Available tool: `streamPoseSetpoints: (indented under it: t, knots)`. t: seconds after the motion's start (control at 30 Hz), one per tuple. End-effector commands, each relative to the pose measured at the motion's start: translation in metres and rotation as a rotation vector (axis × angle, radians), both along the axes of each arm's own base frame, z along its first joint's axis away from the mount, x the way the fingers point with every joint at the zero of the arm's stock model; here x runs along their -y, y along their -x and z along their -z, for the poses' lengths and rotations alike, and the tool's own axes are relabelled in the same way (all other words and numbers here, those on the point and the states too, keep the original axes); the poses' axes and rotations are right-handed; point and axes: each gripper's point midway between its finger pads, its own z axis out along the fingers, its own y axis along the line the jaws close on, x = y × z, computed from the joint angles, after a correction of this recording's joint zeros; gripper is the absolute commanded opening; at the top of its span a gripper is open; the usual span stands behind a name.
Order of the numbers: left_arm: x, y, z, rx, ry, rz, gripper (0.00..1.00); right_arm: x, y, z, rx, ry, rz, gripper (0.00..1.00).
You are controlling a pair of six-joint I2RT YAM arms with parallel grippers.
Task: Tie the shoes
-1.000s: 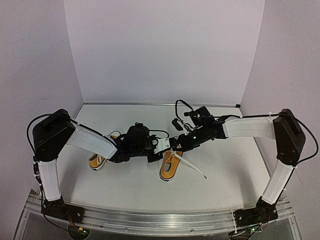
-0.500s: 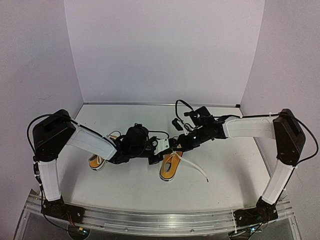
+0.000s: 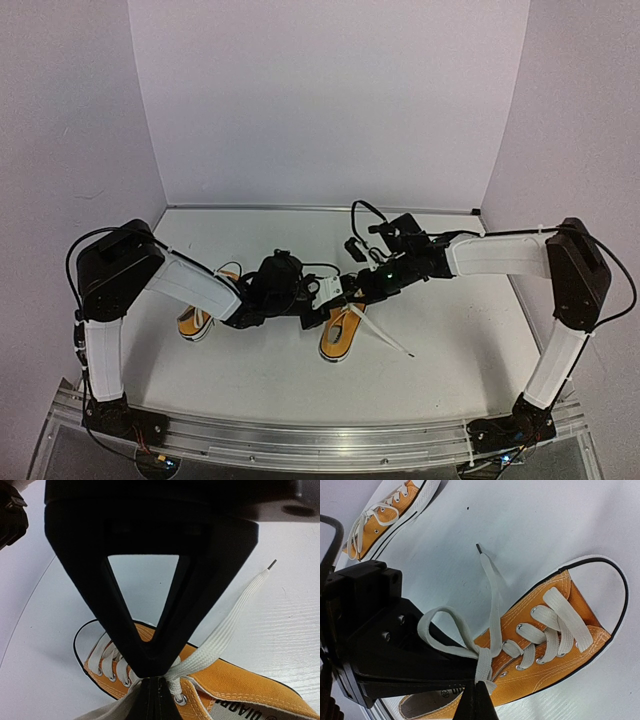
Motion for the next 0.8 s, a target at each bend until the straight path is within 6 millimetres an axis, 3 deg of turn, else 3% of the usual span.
streamPoseSetpoints:
  t: [0.0,0.57,0.77]
  knots:
    - [0.006,-0.014,-0.013,0.002,0.05,-0.038,0.0,-0.006,0.001,-0.026,0.045,-0.067,-0.008,0.0]
    - [0.005,-0.012,-0.021,-0.086,0.242,-0.035,0.0,-0.019,0.013,-0.023,-0.033,-0.163,-0.051,0.0]
    - [0.001,-0.011,-0.019,-0.09,0.242,-0.029,0.0,0.003,0.004,-0.04,0.006,-0.183,-0.003,0.29]
